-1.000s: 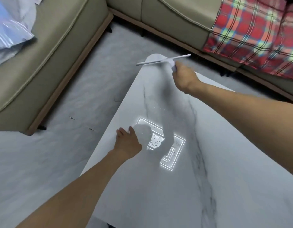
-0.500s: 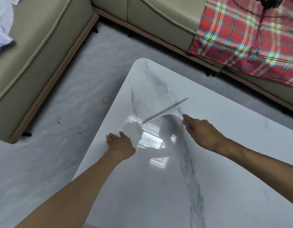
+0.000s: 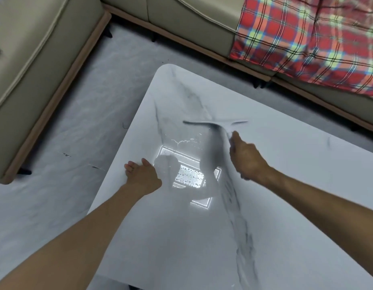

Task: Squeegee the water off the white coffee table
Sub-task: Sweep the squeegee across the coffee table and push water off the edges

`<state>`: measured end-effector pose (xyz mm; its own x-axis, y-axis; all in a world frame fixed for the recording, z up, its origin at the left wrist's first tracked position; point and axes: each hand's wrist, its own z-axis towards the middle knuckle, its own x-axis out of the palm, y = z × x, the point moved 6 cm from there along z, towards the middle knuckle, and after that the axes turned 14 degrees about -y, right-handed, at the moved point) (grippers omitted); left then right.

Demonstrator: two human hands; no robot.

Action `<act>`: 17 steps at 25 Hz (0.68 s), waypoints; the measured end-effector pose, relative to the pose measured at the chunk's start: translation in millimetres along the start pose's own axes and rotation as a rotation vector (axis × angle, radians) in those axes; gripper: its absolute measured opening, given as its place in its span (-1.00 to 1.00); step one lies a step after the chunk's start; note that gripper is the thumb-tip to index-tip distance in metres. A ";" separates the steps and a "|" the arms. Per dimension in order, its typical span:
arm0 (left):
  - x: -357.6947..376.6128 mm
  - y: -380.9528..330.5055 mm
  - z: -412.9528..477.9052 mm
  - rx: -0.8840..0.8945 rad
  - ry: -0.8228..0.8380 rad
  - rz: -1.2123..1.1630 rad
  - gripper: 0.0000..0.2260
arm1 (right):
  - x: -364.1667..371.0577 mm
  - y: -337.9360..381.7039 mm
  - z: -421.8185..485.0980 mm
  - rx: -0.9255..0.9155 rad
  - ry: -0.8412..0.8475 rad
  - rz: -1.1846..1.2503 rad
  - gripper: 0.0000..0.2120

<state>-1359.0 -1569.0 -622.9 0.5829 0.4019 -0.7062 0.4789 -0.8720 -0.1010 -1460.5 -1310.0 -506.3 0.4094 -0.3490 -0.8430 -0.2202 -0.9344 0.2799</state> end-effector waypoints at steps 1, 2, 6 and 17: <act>0.0 0.6 -1.4 0.007 -0.006 -0.007 -0.25 | 4.4 -5.2 -19.0 -0.019 0.071 -0.011 -0.78; 0.6 1.1 -2.9 0.016 -0.010 -0.009 -0.25 | 4.2 -8.4 -32.9 -0.028 0.134 -0.022 -0.85; 5.7 3.0 0.2 0.019 -0.015 -0.022 -0.23 | -24.4 26.3 1.2 -0.083 0.072 0.029 -0.85; 5.4 2.1 1.0 0.011 -0.019 0.007 -0.28 | 30.3 102.0 51.5 -0.381 -0.090 -0.001 -0.63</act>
<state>-1355.5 -1569.0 -627.7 0.5737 0.3904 -0.7200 0.4673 -0.8780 -0.1037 -1516.1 -1412.2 -526.9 0.3268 -0.3563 -0.8753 0.1311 -0.9002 0.4153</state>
